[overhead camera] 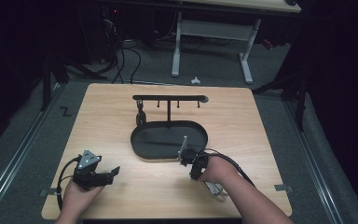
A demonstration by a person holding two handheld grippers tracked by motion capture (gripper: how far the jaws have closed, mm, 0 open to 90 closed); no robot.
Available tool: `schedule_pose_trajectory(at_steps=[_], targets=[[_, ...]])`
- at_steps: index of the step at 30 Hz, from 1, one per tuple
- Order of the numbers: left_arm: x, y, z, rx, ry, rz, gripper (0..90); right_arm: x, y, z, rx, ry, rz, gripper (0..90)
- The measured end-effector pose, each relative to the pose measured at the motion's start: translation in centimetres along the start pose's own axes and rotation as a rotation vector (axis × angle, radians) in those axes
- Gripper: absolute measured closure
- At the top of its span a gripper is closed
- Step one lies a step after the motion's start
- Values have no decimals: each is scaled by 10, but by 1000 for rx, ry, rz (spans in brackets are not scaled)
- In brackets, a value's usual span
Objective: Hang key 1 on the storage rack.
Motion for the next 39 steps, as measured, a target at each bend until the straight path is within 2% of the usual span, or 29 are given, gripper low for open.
schedule_pose_trajectory(at_steps=[2, 3, 6, 9, 11, 12, 13, 14, 16, 20, 23, 24, 25, 26, 27, 31, 39], targets=[[0, 0, 0, -1, 1, 1, 154, 1, 0, 1, -16, 1, 4, 701], [-1, 0, 0, -3, -2, 3, 154, 1, 0, 4, -43, 10, 10, 703], [-1, 1, 0, 1, 1, 5, 154, 0, -1, 8, -57, 9, 20, 703], [-2, 2, 0, 6, 5, 8, 155, 0, -6, 13, -110, 40, 8, 704], [-3, 3, 0, 11, 9, 9, 161, 1, -16, 18, -168, 76, 26, 703], [-3, 3, 0, 11, 9, 9, 161, 1, -16, 18, -168, 76, 26, 703], [-4, 2, 0, 6, 18, 2, 161, 1, -24, 20, -213, 85, 33, 703], [-4, 2, 0, 6, 18, 2, 161, 1, -24, 20, -213, 85, 33, 703], [-6, 2, -1, 4, 21, 5, 161, 2, -33, 25, -265, 95, 44, 703], [-6, 3, 0, 3, 19, 9, 161, 3, -47, 32, -330, 119, 61, 704], [-6, 4, 0, 11, 23, 4, 161, 1, -59, 39, -385, 156, 77, 704], [-6, 4, 0, 11, 22, 4, 161, 1, -59, 39, -385, 156, 77, 704], [-6, 4, 0, 12, 21, 5, 161, 0, -63, 42, -410, 174, 86, 705], [-6, 4, 0, 11, 22, 5, 161, 0, -63, 42, -410, 174, 86, 705], [-6, 4, 0, 11, 22, 5, 161, -1, -67, 45, -439, 183, 87, 705], [-7, 4, 1, 16, 21, 9, 161, -5, -73, 49, -481, 209, 89, 705], [-7, 5, 1, 19, 22, 8, 161, -11, -85, 51, -541, 230, 107, 706]])
Point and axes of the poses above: each handheld gripper's, and its own axes: y roughly forward along the jaws, z roughly out of its underside, x roughly to its left, the point moved 6 cm from there along y, roughly forward along the jaws, and after that the axes turned 6 degrees about -z, right-handed, at the moved point
